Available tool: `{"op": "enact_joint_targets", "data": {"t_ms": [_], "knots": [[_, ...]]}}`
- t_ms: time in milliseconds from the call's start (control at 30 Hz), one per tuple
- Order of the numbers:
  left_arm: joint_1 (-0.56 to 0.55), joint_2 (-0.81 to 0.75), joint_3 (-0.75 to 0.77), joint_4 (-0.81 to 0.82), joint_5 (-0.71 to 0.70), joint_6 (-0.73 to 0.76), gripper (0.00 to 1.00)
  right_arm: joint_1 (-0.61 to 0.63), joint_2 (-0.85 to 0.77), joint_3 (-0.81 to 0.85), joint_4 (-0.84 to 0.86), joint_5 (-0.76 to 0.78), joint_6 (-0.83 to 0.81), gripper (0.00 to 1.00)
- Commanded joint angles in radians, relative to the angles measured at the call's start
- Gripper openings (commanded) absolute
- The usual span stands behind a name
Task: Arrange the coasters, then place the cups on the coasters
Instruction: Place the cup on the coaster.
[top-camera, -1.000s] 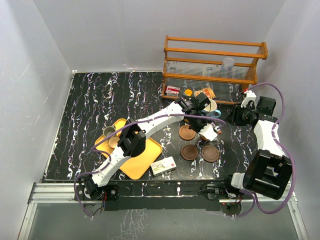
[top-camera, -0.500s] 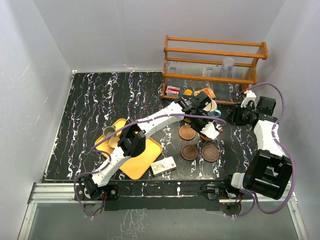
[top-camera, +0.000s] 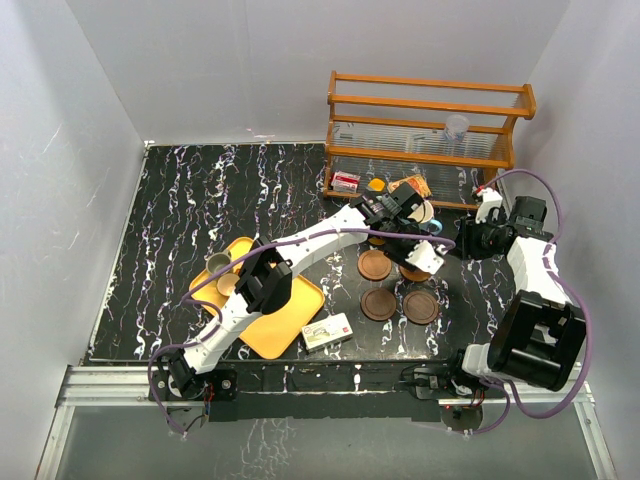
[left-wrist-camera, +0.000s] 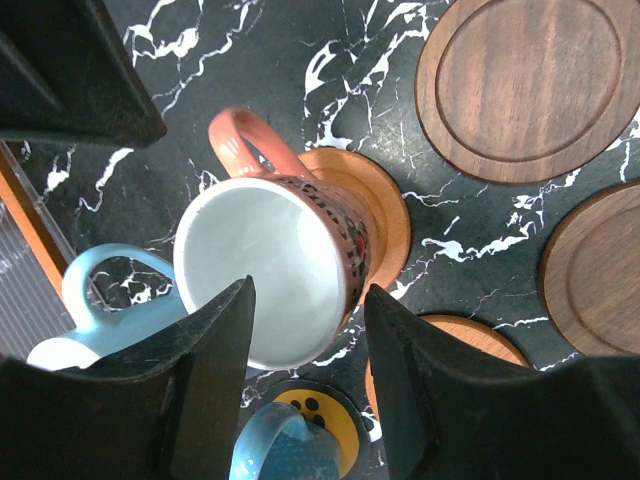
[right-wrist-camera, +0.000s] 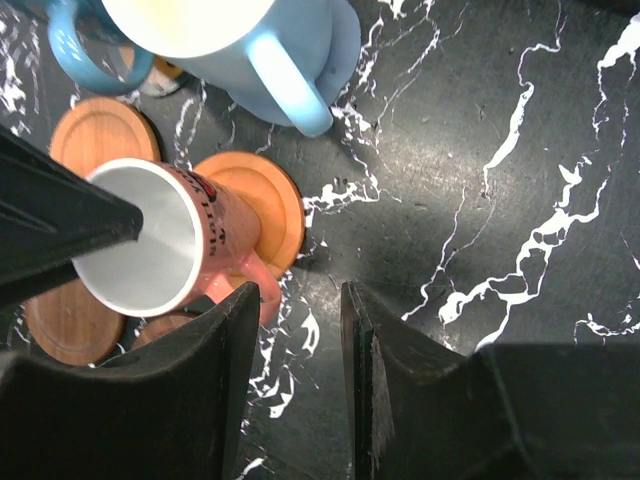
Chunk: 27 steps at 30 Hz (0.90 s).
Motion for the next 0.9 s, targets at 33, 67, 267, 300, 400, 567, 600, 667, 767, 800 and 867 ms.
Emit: {"op": "enact_joint_targets", "data": {"t_ms": [33, 67, 267, 300, 400, 567, 600, 667, 767, 800, 867], "knots": [[-0.006, -0.087, -0.04, 0.019, -0.026, -0.011, 0.48, -0.001, 0.055, 0.046, -0.036, 0.004, -0.087, 0.37], [-0.006, -0.089, -0.045, 0.02, -0.03, -0.013, 0.48, -0.001, 0.066, 0.049, -0.042, -0.002, -0.09, 0.36], [-0.006, -0.094, -0.055, 0.042, -0.059, -0.022, 0.49, 0.0, 0.094, 0.049, -0.065, -0.034, -0.105, 0.36], [-0.006, -0.095, -0.054, 0.047, -0.062, -0.026, 0.49, 0.001, 0.094, 0.047, -0.066, -0.035, -0.105, 0.36], [-0.006, -0.094, -0.051, 0.056, -0.068, -0.029, 0.49, 0.003, 0.088, 0.043, -0.07, -0.044, -0.109, 0.36], [-0.006, -0.091, -0.046, 0.068, -0.07, -0.039, 0.5, 0.009, 0.08, 0.041, -0.083, -0.045, -0.122, 0.36], [-0.006, -0.091, -0.045, 0.074, -0.074, -0.042, 0.5, 0.01, 0.08, 0.042, -0.089, -0.047, -0.13, 0.36], [-0.006, -0.091, -0.044, 0.08, -0.082, -0.043, 0.5, 0.012, 0.08, 0.042, -0.104, -0.05, -0.148, 0.36], [-0.006, -0.091, -0.043, 0.082, -0.086, -0.04, 0.5, 0.015, 0.085, 0.047, -0.137, -0.064, -0.186, 0.36], [-0.006, -0.092, -0.043, 0.08, -0.086, -0.04, 0.5, 0.016, 0.088, 0.047, -0.144, -0.066, -0.198, 0.36], [-0.006, -0.094, -0.043, 0.074, -0.087, -0.035, 0.5, 0.016, 0.093, 0.051, -0.162, -0.073, -0.225, 0.36]]}}
